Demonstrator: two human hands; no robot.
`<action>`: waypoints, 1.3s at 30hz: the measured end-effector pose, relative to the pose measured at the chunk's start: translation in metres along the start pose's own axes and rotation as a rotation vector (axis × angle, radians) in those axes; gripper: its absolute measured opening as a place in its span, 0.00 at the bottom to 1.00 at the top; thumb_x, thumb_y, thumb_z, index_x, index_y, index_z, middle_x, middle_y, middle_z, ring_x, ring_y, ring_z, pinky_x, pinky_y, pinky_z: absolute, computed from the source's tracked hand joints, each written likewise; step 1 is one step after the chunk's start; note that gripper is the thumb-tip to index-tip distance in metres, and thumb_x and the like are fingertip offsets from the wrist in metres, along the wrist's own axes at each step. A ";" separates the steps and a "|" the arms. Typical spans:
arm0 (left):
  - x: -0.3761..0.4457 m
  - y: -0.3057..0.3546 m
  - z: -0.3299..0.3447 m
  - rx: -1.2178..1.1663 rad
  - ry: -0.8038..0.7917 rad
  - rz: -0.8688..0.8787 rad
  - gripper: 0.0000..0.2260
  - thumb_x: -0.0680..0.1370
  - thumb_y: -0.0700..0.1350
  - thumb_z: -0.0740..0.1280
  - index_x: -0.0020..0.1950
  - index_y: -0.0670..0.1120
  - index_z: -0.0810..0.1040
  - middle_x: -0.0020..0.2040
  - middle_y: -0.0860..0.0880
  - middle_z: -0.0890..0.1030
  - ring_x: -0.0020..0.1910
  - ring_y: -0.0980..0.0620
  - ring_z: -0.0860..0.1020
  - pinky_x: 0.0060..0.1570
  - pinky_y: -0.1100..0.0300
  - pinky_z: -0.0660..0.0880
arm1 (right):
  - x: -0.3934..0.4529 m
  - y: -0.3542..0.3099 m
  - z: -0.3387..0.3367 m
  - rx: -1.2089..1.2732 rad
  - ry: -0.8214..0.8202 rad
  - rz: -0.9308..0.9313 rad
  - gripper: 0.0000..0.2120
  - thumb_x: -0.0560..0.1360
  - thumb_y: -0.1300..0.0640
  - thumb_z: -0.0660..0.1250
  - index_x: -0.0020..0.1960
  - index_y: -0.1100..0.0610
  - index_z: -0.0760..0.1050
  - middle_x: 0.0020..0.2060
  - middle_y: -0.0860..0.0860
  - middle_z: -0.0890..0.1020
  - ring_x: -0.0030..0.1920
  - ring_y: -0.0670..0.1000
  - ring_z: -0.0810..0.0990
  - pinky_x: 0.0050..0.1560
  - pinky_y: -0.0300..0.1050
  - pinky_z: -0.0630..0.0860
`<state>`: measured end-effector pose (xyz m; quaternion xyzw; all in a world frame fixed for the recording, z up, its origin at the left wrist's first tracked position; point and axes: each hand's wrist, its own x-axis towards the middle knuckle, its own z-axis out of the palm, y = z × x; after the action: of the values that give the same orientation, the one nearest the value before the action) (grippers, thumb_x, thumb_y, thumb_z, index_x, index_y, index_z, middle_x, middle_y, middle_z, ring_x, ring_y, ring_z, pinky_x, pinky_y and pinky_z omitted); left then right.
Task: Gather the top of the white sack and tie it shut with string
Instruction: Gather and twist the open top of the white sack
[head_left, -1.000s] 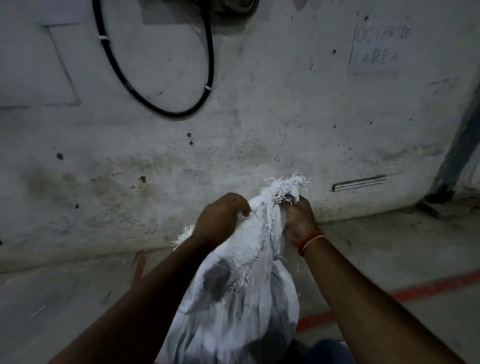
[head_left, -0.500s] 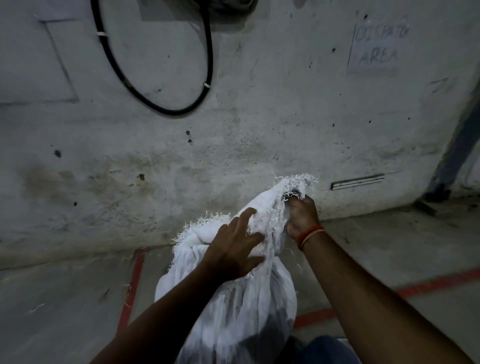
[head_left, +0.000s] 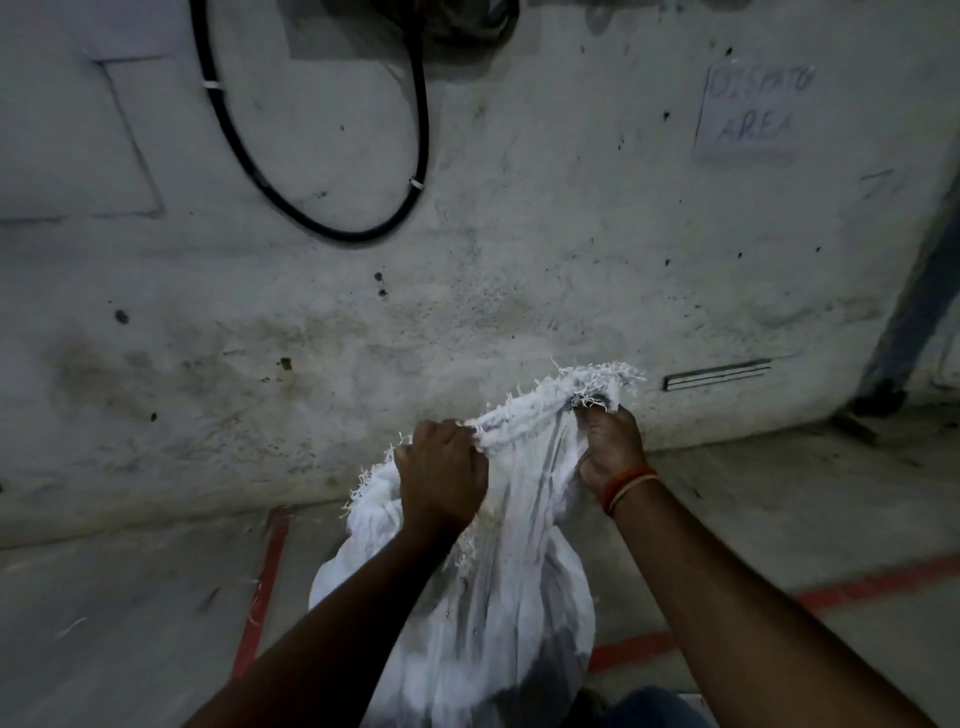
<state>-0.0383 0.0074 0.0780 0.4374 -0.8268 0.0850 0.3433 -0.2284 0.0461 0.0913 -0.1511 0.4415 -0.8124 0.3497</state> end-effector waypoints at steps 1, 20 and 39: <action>0.006 -0.003 -0.003 -0.071 0.030 -0.049 0.02 0.73 0.47 0.66 0.43 0.49 0.77 0.43 0.52 0.80 0.50 0.46 0.74 0.41 0.52 0.68 | 0.001 0.000 -0.003 -0.005 -0.008 0.010 0.08 0.75 0.71 0.65 0.40 0.61 0.78 0.31 0.55 0.80 0.36 0.56 0.79 0.44 0.47 0.76; 0.065 -0.017 -0.028 -0.427 -0.032 0.012 0.06 0.77 0.40 0.66 0.52 0.44 0.80 0.44 0.44 0.84 0.42 0.44 0.81 0.40 0.61 0.70 | -0.029 0.005 0.026 0.011 -0.340 -0.006 0.12 0.72 0.62 0.71 0.54 0.64 0.81 0.48 0.59 0.86 0.51 0.58 0.85 0.61 0.55 0.77; 0.045 -0.036 -0.035 -0.529 -0.354 0.147 0.27 0.70 0.45 0.70 0.65 0.49 0.61 0.56 0.51 0.75 0.50 0.48 0.78 0.50 0.55 0.77 | -0.027 0.037 0.037 -0.251 -0.360 -0.066 0.14 0.77 0.63 0.66 0.61 0.62 0.80 0.57 0.62 0.84 0.58 0.62 0.83 0.64 0.64 0.76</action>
<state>-0.0096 -0.0291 0.1277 0.2803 -0.8964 -0.1855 0.2890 -0.1724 0.0288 0.0834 -0.3503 0.4643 -0.7221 0.3745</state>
